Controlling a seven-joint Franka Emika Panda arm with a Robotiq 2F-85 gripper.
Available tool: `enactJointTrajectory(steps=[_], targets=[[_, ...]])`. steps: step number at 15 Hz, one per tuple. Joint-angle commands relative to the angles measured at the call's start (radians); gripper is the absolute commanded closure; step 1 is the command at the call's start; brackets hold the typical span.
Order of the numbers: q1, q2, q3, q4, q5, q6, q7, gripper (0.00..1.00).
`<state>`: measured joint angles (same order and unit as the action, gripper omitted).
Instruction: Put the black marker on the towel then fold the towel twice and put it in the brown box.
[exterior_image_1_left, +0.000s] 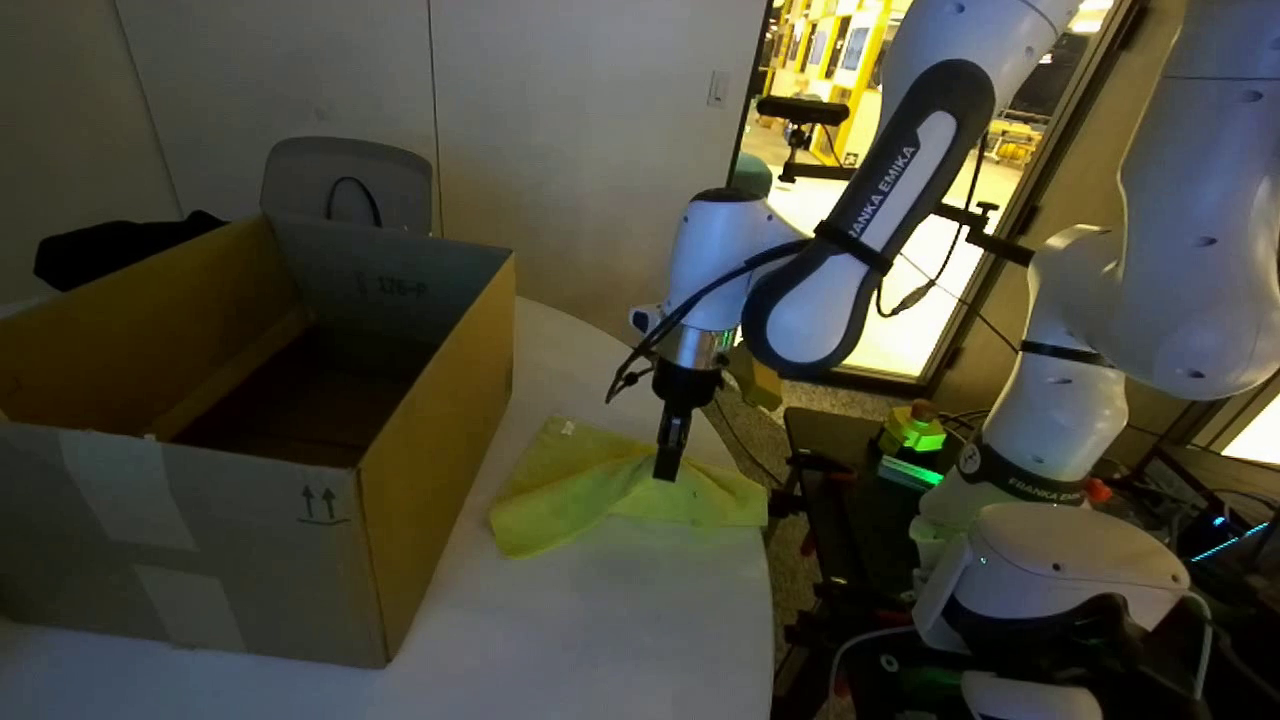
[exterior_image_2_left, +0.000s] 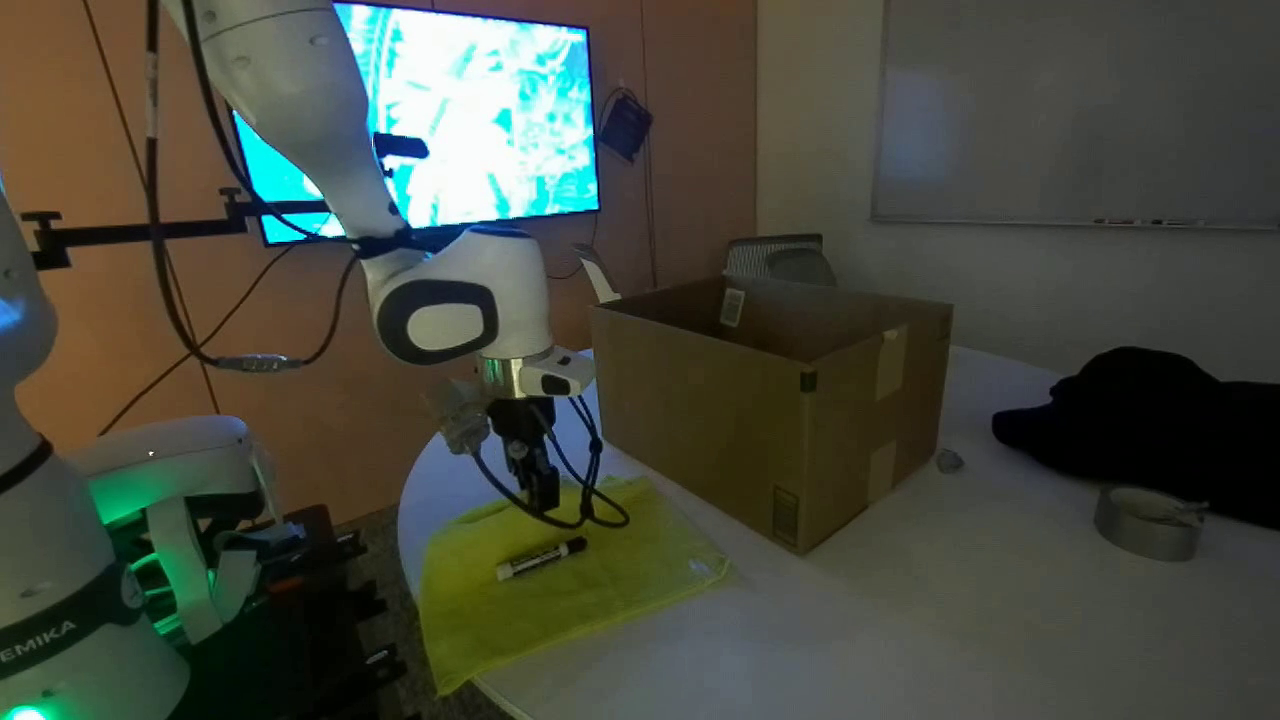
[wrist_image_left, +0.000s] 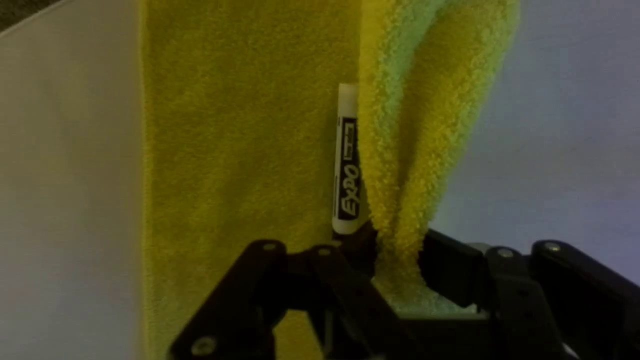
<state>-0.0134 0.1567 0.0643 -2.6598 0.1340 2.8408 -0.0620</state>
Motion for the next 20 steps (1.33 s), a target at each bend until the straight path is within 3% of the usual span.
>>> enactJointTrajectory(steps=[1, 8, 9, 10, 12, 17, 18, 20], targets=[[-0.066, -0.016, -0.025, -0.007, 0.079, -0.003, -0.034, 0.87], [-0.133, 0.084, -0.095, 0.056, 0.113, -0.005, 0.027, 0.87], [-0.137, 0.086, -0.094, 0.058, 0.117, -0.011, 0.033, 0.78], [-0.139, 0.089, -0.093, 0.058, 0.119, -0.009, 0.041, 0.62], [-0.151, 0.091, -0.079, 0.062, 0.134, -0.014, 0.032, 0.50], [-0.169, 0.091, -0.037, 0.079, 0.180, -0.012, -0.029, 0.11], [-0.173, 0.097, -0.022, 0.084, 0.185, -0.014, -0.055, 0.04], [-0.182, 0.115, 0.007, 0.097, 0.183, -0.010, -0.123, 0.00]])
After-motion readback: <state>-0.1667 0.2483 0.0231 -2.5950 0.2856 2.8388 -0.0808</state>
